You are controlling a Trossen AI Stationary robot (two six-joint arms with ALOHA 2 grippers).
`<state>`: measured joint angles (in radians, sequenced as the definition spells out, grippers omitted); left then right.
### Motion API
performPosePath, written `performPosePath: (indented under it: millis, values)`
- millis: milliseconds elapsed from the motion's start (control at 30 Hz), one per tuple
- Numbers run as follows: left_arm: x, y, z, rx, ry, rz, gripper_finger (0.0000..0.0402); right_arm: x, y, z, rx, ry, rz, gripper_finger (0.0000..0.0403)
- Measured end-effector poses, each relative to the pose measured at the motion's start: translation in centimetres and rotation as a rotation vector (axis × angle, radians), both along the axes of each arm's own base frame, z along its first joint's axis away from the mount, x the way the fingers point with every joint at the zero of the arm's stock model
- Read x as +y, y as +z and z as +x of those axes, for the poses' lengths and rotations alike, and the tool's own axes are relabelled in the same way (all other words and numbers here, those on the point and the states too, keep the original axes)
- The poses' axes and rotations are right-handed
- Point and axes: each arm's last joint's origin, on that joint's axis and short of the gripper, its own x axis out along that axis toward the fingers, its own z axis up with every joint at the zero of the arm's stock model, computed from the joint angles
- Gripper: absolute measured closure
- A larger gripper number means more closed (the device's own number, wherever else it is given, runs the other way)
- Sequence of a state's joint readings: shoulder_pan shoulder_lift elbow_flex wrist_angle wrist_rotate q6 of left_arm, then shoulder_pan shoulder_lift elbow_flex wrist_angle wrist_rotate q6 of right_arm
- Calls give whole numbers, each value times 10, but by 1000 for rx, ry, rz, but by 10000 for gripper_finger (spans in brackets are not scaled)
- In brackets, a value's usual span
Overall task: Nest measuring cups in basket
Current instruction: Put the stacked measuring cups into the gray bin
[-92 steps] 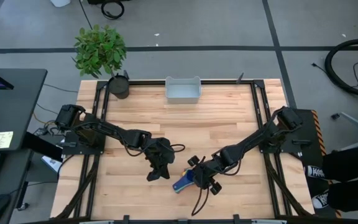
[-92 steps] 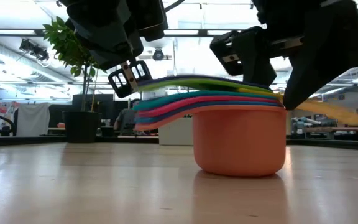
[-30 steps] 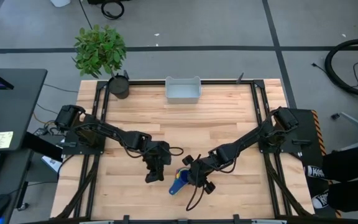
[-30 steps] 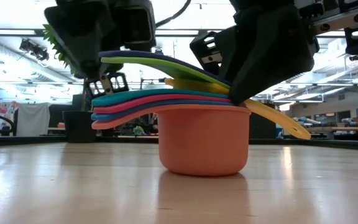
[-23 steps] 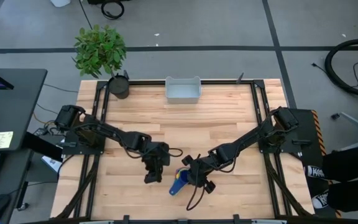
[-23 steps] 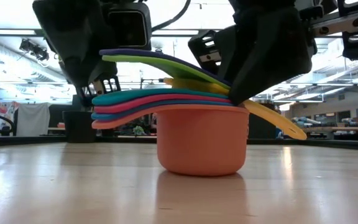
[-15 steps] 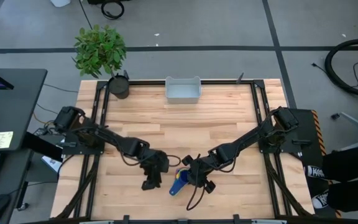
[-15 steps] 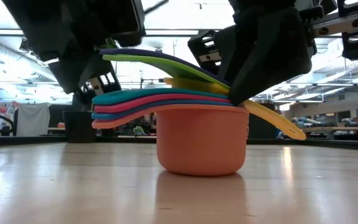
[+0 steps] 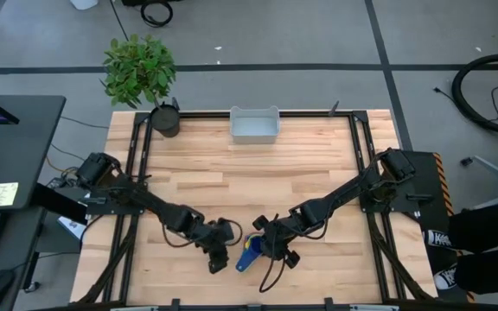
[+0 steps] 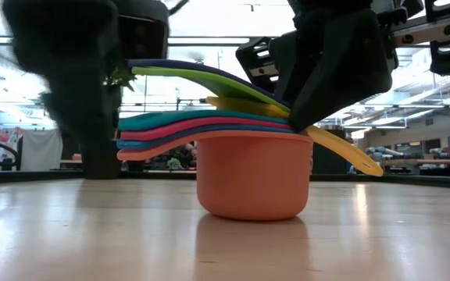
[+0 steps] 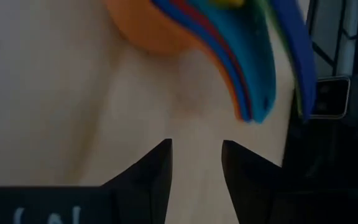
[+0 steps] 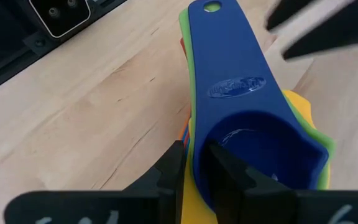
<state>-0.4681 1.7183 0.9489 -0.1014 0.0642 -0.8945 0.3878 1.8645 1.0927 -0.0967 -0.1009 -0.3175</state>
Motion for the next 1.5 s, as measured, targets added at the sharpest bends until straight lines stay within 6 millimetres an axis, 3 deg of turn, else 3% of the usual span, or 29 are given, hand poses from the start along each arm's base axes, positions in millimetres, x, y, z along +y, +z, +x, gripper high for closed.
performPosePath:
  millis: [367, 633, 1000, 1500]
  values:
    - [-43, 2, -18, -86, 127, -18, 257, -2, 0, 1, 1, -15, 4, 339]
    - [-73, 4, -43, -264, 327, 116, 257, -8, 0, 4, 5, -46, 17, 340]
    - [-97, -29, -46, -362, 734, -133, 261, -12, 1, 6, 4, -56, 23, 340]
    - [-117, -57, -63, -427, 916, -284, 267, -12, 1, 6, 3, -39, 39, 341]
